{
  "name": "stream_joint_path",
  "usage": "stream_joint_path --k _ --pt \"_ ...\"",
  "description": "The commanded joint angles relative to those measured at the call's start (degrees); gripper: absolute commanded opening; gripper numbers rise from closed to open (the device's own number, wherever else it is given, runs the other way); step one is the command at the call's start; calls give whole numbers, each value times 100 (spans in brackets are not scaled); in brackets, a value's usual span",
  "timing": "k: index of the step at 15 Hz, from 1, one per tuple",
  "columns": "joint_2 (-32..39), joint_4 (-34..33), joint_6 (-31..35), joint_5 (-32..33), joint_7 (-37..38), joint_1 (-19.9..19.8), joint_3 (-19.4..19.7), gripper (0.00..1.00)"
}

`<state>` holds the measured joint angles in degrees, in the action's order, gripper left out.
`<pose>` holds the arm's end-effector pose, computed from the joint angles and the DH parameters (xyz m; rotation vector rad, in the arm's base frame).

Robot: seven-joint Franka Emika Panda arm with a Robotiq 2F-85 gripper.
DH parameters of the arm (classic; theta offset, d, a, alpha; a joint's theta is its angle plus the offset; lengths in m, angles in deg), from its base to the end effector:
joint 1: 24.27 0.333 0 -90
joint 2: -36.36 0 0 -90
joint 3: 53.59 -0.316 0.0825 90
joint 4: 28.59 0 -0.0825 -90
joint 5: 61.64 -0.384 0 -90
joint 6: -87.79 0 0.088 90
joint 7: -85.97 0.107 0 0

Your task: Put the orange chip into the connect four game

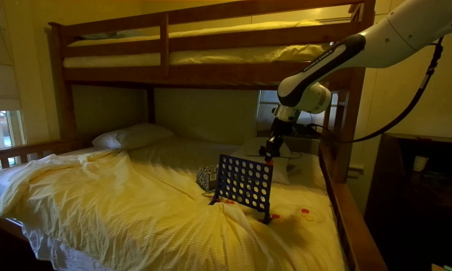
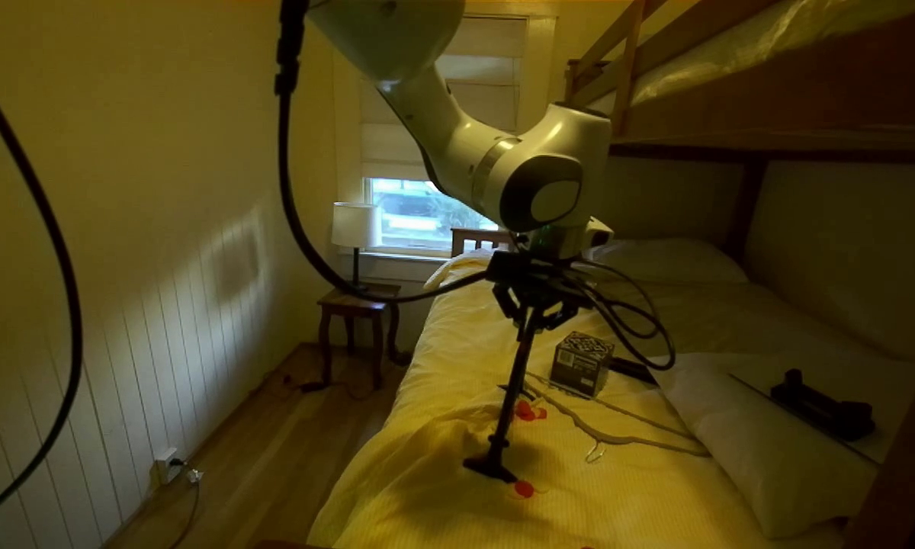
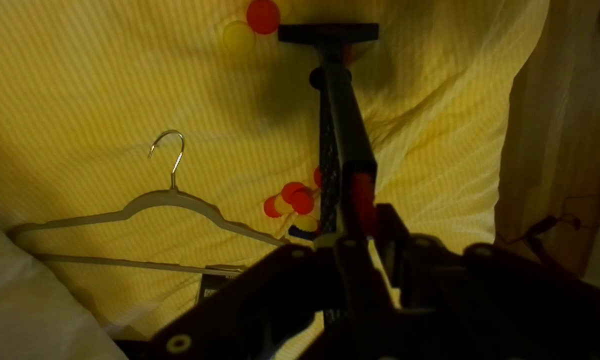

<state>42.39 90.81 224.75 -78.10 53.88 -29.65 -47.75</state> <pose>0.5733 -0.1102 0.3965 -2.9873 -0.2623 -0.3967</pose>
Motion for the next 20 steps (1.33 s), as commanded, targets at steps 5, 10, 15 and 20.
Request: stream_joint_path --k 5,10,15,20 --pt "72 -183 -201 -212 -91 -143 -166 74" --pt "-246 30 -295 -50 403 -138 -116 100" --pt "-633 263 -385 122 895 -123 -51 100" --pt "-1010 586 -282 516 1262 -102 5 100"
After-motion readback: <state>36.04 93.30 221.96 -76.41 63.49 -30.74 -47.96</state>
